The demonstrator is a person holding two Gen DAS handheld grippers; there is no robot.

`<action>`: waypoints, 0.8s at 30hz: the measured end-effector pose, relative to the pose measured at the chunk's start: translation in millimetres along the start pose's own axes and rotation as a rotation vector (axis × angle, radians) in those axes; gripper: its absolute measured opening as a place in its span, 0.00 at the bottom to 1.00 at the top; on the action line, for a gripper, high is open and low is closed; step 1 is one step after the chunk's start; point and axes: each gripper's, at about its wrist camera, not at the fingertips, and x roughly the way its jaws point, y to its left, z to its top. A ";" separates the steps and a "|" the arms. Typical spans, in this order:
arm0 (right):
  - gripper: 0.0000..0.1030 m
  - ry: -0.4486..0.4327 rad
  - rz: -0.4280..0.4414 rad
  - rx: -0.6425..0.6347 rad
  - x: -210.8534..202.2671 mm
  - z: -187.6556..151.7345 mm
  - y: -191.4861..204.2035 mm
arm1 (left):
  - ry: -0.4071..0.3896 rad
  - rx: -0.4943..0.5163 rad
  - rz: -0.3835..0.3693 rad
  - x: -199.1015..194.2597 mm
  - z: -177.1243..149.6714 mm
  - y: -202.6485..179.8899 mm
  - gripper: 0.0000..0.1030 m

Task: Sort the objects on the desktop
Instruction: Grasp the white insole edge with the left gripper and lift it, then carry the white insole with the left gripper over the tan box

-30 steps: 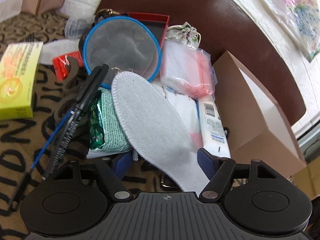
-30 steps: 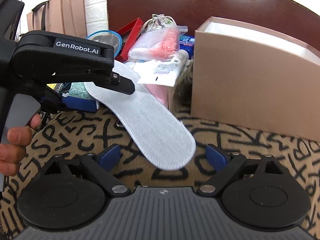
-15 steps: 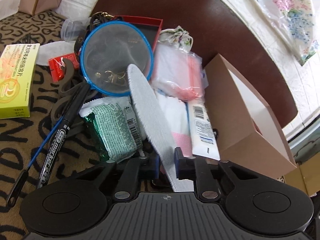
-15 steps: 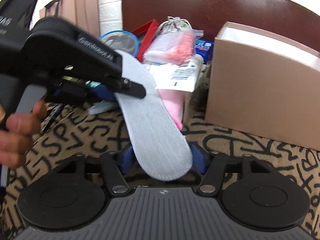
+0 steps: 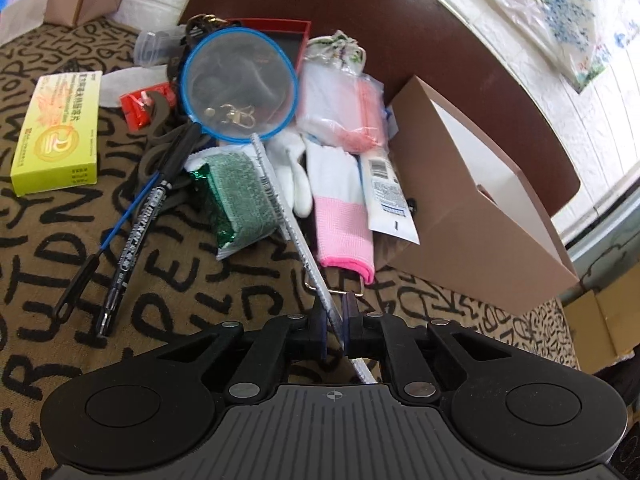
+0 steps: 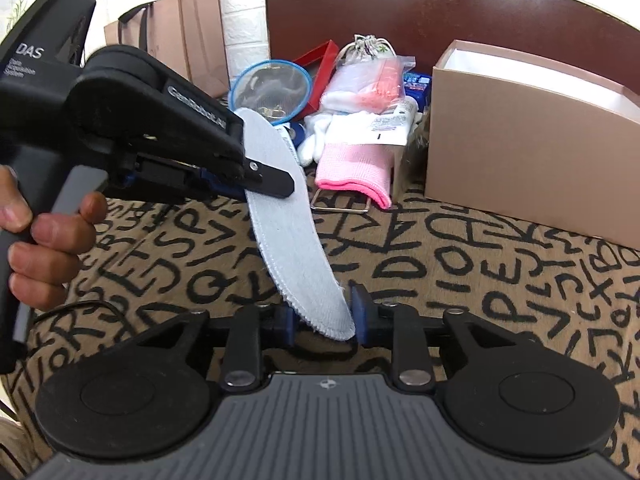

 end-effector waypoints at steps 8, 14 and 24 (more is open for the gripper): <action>0.35 -0.032 0.011 -0.026 1.9 6.8 12.1 | 0.007 0.030 0.021 -0.6 0.0 -3.8 0.09; 0.15 -0.023 0.005 -0.019 -0.8 6.9 9.9 | -0.042 0.020 0.062 -0.6 7.4 -1.0 0.43; 0.14 -0.033 0.000 -0.008 -8.3 7.6 11.7 | -0.033 0.087 0.083 4.5 9.3 -9.7 0.06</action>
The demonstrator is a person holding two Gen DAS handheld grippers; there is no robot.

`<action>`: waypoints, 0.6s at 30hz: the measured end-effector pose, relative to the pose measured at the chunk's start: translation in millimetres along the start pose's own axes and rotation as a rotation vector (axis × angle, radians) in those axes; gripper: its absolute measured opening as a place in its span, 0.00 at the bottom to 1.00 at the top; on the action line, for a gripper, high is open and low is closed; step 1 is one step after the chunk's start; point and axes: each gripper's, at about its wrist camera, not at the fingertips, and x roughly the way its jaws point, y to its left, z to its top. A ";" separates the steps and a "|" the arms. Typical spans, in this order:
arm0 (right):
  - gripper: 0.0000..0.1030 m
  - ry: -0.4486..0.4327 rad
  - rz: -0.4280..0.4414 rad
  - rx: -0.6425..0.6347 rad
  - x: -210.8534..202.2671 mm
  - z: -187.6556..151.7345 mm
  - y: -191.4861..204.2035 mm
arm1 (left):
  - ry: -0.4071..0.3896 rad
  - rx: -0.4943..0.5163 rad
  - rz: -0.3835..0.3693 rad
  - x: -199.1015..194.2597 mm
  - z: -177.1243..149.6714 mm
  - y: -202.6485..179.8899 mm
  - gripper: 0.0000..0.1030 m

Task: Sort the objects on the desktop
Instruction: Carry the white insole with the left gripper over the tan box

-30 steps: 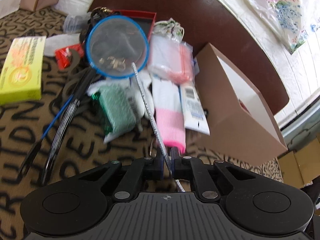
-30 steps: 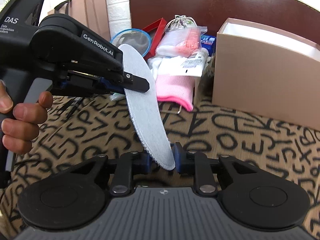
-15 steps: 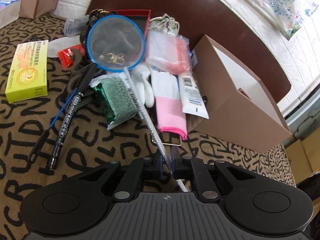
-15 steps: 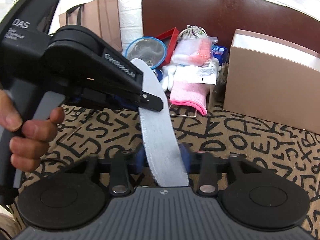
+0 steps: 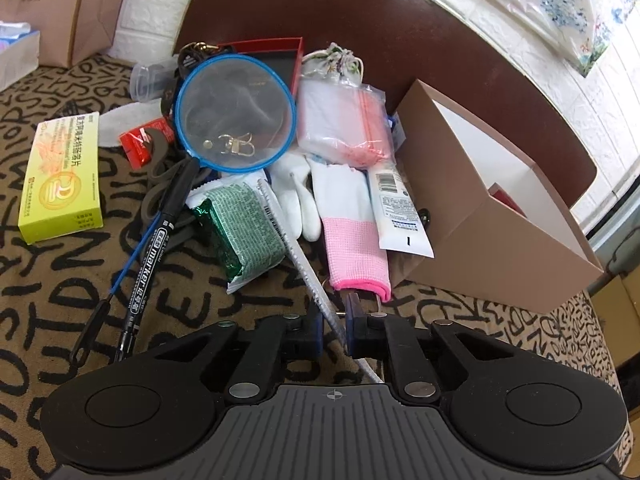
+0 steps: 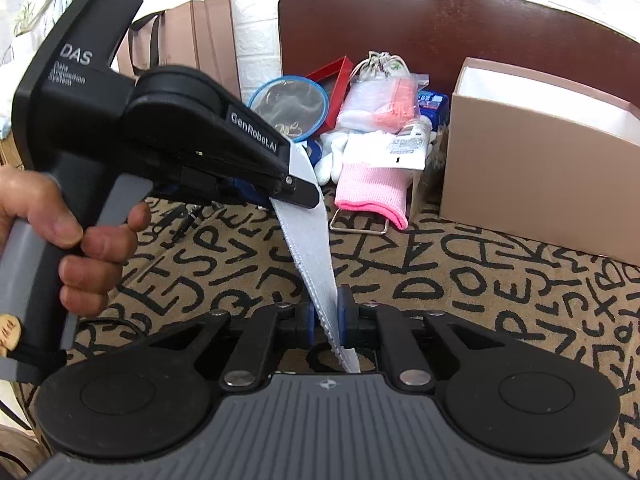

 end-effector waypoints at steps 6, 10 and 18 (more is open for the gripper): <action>0.12 0.001 -0.008 0.013 -1.0 -0.9 -1.9 | 0.009 0.015 0.002 -0.1 -1.5 -4.0 0.06; 0.10 -0.013 0.003 0.019 -6.7 -0.5 -0.9 | -0.028 0.049 -0.003 -10.6 2.2 -16.0 0.06; 0.10 -0.119 -0.009 0.024 -38.5 23.9 -11.0 | -0.137 0.128 -0.095 -36.5 34.5 -63.7 0.06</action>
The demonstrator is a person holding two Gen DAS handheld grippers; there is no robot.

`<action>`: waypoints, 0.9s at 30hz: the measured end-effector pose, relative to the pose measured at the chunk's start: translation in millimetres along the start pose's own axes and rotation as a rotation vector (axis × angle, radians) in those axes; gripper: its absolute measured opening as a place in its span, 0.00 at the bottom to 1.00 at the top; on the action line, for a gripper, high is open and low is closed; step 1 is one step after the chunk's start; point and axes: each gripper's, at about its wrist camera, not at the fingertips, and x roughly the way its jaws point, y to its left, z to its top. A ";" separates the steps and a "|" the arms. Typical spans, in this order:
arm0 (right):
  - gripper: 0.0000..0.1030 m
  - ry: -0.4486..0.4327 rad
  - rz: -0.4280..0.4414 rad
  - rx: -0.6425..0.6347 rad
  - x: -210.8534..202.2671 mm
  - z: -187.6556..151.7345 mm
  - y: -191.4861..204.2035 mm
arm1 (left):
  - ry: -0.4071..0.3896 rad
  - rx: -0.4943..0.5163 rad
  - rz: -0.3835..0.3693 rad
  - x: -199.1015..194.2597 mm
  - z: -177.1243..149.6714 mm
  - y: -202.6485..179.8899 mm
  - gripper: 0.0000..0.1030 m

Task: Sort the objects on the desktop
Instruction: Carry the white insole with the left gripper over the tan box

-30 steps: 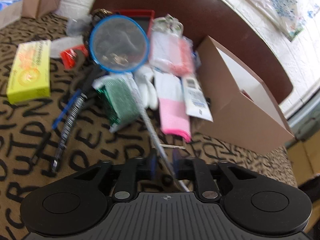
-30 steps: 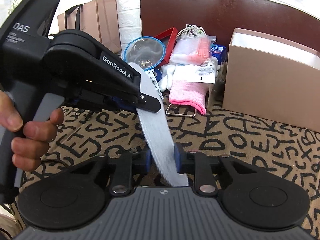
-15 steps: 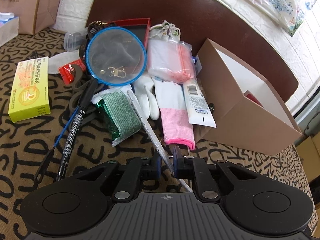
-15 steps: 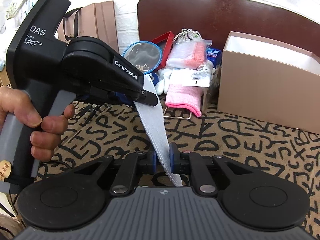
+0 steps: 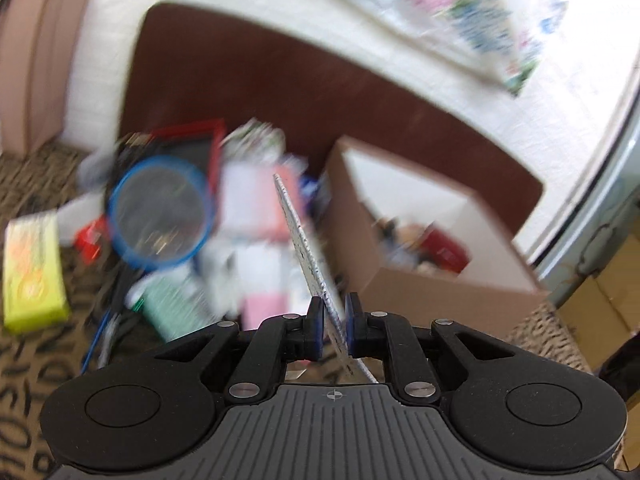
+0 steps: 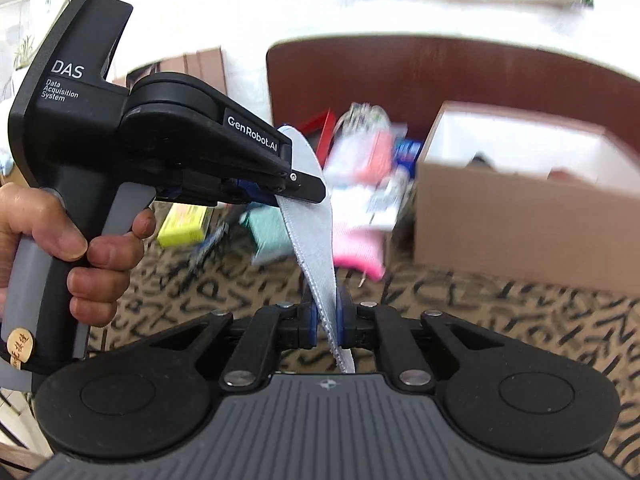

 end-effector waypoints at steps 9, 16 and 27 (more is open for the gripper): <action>0.09 -0.107 -0.129 -0.065 -18.6 51.7 -36.8 | -0.080 0.064 -0.127 35.1 60.8 -64.8 0.06; 0.08 -0.129 -0.224 -0.054 -1.7 85.2 -81.7 | -0.075 0.071 -0.185 93.0 93.1 -86.9 0.06; 0.09 -0.075 -0.289 -0.034 52.1 100.9 -149.9 | 0.007 0.046 -0.170 183.7 110.8 -86.9 0.10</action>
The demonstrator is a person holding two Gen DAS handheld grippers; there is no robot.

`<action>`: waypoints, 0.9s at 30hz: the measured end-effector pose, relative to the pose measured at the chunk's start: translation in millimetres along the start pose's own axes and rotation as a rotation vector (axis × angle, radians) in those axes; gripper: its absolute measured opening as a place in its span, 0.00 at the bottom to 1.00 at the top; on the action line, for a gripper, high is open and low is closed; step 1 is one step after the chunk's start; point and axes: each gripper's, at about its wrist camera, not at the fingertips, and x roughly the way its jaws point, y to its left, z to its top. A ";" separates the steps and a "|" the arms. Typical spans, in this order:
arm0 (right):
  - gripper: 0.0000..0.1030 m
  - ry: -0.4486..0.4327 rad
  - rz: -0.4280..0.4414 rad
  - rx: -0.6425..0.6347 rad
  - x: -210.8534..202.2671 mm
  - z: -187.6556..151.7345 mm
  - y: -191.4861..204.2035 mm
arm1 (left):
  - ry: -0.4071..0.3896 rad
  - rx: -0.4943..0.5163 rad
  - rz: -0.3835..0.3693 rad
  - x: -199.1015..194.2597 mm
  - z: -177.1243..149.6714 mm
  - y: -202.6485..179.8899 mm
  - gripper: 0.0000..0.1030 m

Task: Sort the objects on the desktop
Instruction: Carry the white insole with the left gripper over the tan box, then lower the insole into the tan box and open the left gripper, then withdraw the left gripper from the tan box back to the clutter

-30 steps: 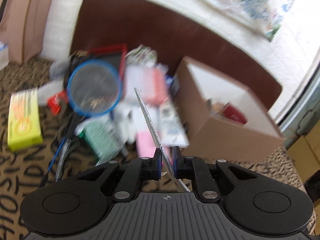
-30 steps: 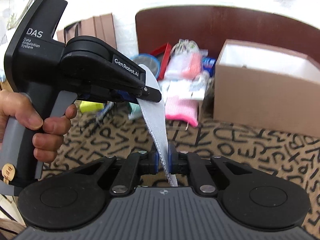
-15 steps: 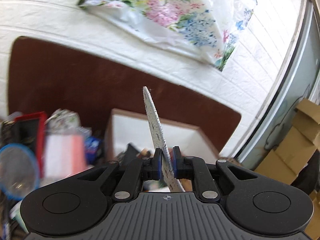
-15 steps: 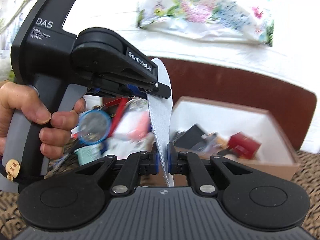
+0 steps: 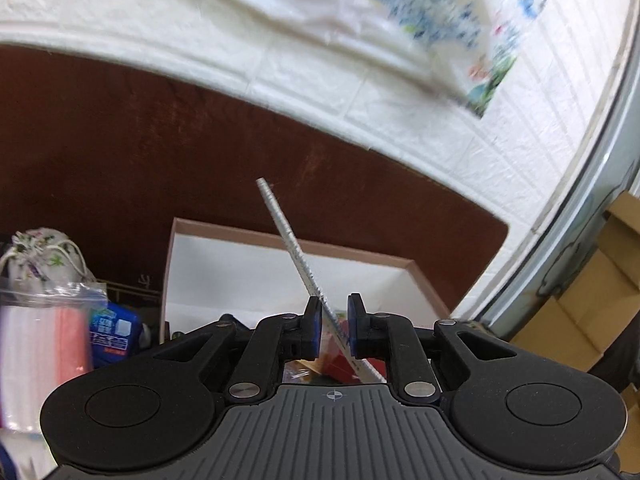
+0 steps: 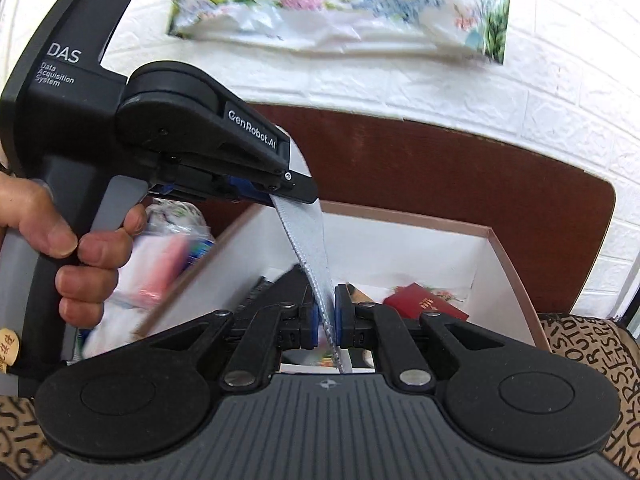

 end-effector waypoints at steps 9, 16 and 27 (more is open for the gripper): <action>0.09 0.088 -0.020 0.009 44.6 -8.9 -14.8 | 0.047 0.040 0.032 28.8 -5.7 12.6 0.60; 0.60 0.099 -0.104 0.039 49.5 -16.0 -24.3 | 0.002 0.121 -0.018 14.3 -8.4 11.2 1.00; 1.00 0.065 -0.169 0.026 26.7 -17.9 -16.6 | 0.019 0.153 -0.023 -1.5 -20.7 3.2 1.00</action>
